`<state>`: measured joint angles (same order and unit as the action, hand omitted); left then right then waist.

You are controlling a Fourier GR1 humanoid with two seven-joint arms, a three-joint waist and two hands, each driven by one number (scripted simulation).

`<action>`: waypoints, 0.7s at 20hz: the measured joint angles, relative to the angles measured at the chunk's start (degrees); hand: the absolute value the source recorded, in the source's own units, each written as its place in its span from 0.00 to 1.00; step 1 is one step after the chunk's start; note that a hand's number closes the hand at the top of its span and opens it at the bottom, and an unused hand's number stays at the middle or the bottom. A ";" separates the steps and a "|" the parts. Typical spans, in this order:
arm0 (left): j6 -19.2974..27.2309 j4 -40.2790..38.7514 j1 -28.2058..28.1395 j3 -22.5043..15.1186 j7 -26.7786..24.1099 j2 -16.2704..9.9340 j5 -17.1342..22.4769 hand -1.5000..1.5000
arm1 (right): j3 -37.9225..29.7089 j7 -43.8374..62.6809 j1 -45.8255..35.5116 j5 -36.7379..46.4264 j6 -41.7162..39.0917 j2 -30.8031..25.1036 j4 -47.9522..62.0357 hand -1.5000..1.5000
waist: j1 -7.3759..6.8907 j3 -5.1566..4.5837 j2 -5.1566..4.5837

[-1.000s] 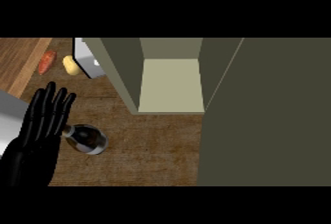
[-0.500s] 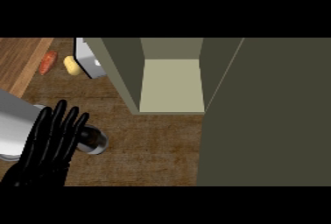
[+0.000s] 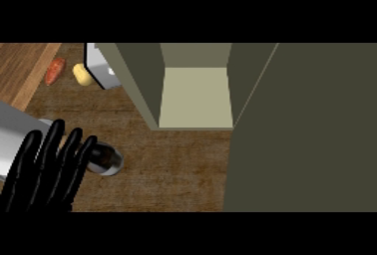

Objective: Pick up the wine, place it into the cabinet and close the cabinet

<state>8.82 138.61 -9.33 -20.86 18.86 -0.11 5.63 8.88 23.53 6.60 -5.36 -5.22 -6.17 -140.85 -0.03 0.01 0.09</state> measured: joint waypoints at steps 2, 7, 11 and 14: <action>1.19 0.88 0.63 0.26 1.66 -0.28 -0.09 0.00 | 0.93 1.44 -1.47 0.40 0.88 0.65 -0.07 0.00 | -0.01 0.00 -0.01; 3.09 2.38 1.48 1.97 5.37 -0.95 -1.41 0.00 | 1.84 2.50 -1.54 1.19 1.48 1.17 -0.73 0.00 | 0.05 -0.01 0.01; 3.28 2.42 3.56 6.54 7.93 -1.72 -1.05 0.00 | 3.66 5.03 -3.45 2.89 3.02 1.95 -1.18 0.00 | 0.07 -0.02 0.00; 2.97 2.74 2.30 7.99 8.71 -2.12 -0.87 0.00 | 3.14 5.67 -3.98 3.05 3.21 1.90 -1.39 0.00 | 0.00 -0.03 0.01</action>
<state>11.79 141.35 -7.03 -12.87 27.57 -2.23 4.76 12.02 29.20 2.62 -2.31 -2.02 -4.28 -142.24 -0.03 -0.02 0.10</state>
